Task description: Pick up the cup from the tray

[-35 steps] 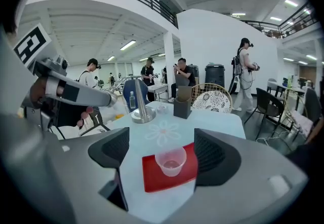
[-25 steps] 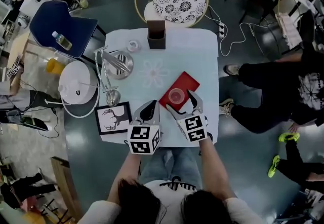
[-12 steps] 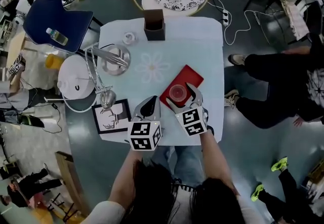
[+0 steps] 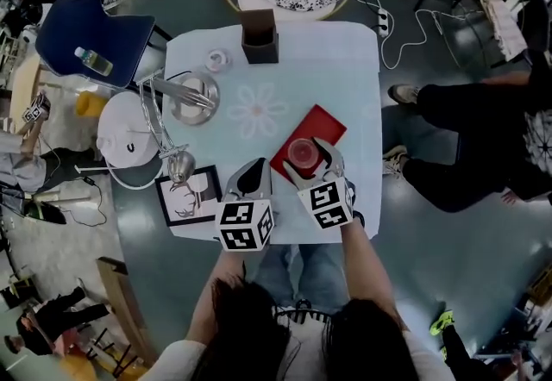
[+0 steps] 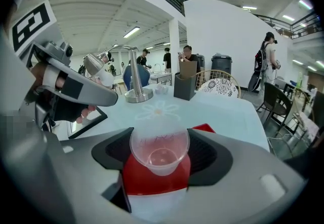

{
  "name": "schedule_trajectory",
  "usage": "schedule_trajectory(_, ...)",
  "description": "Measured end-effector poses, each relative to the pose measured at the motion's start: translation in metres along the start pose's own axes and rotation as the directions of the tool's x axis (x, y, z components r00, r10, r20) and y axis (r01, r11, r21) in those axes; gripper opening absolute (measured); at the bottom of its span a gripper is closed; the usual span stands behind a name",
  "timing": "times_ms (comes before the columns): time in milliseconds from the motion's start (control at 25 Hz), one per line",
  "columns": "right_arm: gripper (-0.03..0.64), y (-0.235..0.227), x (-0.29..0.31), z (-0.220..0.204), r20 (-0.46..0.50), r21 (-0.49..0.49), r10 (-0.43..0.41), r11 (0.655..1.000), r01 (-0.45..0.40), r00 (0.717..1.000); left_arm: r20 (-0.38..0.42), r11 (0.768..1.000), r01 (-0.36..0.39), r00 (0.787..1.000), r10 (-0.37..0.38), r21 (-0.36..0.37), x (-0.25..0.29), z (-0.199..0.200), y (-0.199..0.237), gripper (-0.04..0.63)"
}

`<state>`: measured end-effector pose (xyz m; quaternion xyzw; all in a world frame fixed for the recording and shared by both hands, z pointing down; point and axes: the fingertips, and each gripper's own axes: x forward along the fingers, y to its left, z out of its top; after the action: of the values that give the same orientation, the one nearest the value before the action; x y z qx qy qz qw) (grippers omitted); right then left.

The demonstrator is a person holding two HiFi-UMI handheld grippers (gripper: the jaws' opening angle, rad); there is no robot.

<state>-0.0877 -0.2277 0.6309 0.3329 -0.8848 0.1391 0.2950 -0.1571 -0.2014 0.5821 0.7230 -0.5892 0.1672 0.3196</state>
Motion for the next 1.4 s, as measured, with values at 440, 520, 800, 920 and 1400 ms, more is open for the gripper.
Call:
schedule_trajectory(440, 0.345, -0.014, -0.040, 0.015, 0.036, -0.004, -0.053, 0.999, 0.053, 0.998, 0.025, 0.998, 0.051, 0.998, -0.052, 0.043, -0.004, 0.011, -0.025, 0.000)
schedule_trajectory(520, 0.345, -0.016, -0.050, 0.013, 0.026, -0.017, -0.063, 0.998, 0.064, 0.998, 0.031, 0.996, 0.067, 0.997, -0.069, 0.051, -0.005, 0.013, -0.033, 0.000)
schedule_trajectory(800, 0.345, -0.028, -0.078, -0.002, 0.012, -0.005, -0.119, 0.993, 0.119, 0.993, 0.038, 0.991, 0.114, 0.992, -0.117, 0.071, -0.006, 0.015, -0.062, 0.000)
schedule_trajectory(920, 0.345, -0.035, -0.089, -0.008, 0.016, 0.025, -0.143, 0.989, 0.143, 0.990, 0.032, 0.988, 0.133, 0.990, -0.136, 0.085, -0.004, 0.013, -0.073, 0.000)
schedule_trajectory(1400, 0.345, -0.054, -0.118, -0.048, 0.001, 0.114, -0.195, 0.974, 0.194, 0.981, -0.003, 0.970, 0.196, 0.980, -0.197, 0.142, 0.007, 0.000, -0.117, 0.000)
